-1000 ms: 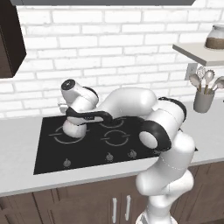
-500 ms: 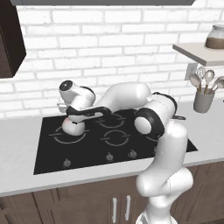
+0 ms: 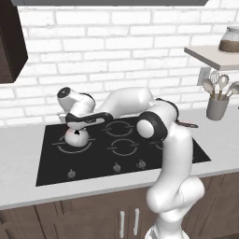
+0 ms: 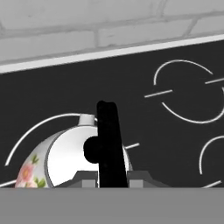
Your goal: Pick the kettle from the counter and place it on a stove burner. Then turn the burner on.
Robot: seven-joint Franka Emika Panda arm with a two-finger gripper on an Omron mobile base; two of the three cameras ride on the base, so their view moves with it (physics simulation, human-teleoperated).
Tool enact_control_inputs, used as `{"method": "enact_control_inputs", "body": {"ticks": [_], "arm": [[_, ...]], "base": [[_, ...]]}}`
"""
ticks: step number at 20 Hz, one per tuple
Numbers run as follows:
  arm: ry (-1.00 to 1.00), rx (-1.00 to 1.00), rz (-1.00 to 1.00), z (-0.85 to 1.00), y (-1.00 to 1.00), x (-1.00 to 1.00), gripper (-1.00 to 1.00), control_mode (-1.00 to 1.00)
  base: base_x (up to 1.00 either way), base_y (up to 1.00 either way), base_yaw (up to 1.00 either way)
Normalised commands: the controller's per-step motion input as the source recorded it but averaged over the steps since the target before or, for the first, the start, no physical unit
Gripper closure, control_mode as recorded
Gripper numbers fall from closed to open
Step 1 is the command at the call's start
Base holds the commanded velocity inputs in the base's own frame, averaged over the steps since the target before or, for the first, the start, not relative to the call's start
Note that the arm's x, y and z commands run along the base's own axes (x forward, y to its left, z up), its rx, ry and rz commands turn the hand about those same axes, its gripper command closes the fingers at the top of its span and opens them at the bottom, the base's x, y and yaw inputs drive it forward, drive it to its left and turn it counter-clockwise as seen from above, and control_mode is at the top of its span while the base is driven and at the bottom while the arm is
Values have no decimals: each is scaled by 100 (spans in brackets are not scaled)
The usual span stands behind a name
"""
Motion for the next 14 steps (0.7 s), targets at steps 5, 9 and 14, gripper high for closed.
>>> {"method": "enact_control_inputs", "body": {"ticks": [5, 9, 14], "arm": [[0, -6, -1, -6, 9, 0, 100, -100], [-2, -5, -1, -23, 0, 0, 100, -100], [-18, -1, 0, -1, 0, 0, 100, -100]], "base": [[0, 0, 0], [0, 0, 0], [0, 0, 0]]}}
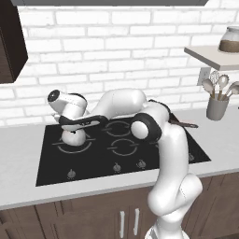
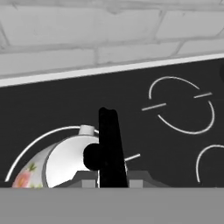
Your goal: Pick the kettle from the counter and place it on a stove burner. Then turn the burner on.
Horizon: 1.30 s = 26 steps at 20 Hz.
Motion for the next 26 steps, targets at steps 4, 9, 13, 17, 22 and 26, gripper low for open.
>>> {"method": "enact_control_inputs", "body": {"ticks": [4, 9, 13, 17, 22, 26], "arm": [[-5, -1, 0, 0, 0, 7, 100, -100], [0, -6, 0, 4, 0, 2, 100, -100], [1, -8, 0, 30, 0, 0, 100, -100], [2, -9, 0, 26, 0, 0, 100, -100], [1, -9, 0, -6, 0, 0, 100, -100], [0, -14, 0, -1, 0, 0, 100, -100]], "base": [[0, 0, 0], [0, 0, 0], [0, 0, 0], [0, 0, 0], [0, 0, 0], [0, 0, 0]]}}
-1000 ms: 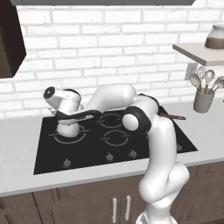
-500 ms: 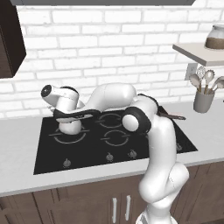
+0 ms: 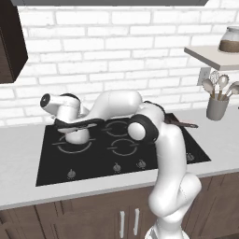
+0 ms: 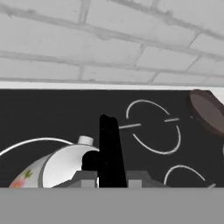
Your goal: Pick the kettle from the counter and place it on a stove burner. Then turn the burner on.
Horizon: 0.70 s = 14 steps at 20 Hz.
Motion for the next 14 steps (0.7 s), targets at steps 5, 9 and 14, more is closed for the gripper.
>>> {"method": "enact_control_inputs", "body": {"ticks": [5, 9, 14], "arm": [[0, -13, 0, 0, 0, 1, 100, -100], [0, -6, 0, -1, 0, 9, 100, -100], [-2, -1, 0, -31, 0, 1, 100, -100]], "base": [[0, 0, 0], [0, 0, 0], [0, 0, 0]]}}
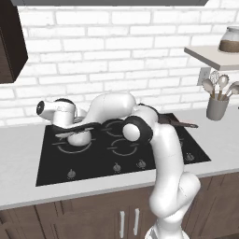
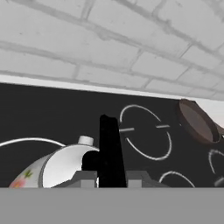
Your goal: Pick the kettle from the counter and place it on a stove burner. Then turn the burner on.
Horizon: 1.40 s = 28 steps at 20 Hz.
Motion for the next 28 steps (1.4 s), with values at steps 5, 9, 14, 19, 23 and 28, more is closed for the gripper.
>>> {"method": "enact_control_inputs", "body": {"ticks": [5, 9, 14, 19, 23, 28], "arm": [[-3, 0, 0, -26, 5, -1, 100, -100], [-14, 0, 0, -11, 16, 0, 100, -100], [-22, 0, 0, -1, 18, 0, 100, -100], [-15, 0, 0, 0, 2, 0, 100, -100], [0, 0, 0, -9, 0, 0, 100, -100], [0, 0, 0, -4, 0, 0, -100, -100]], "base": [[0, 0, 0], [0, 0, 0], [0, 0, 0], [0, 0, 0], [0, 0, 0], [0, 0, 0]]}}
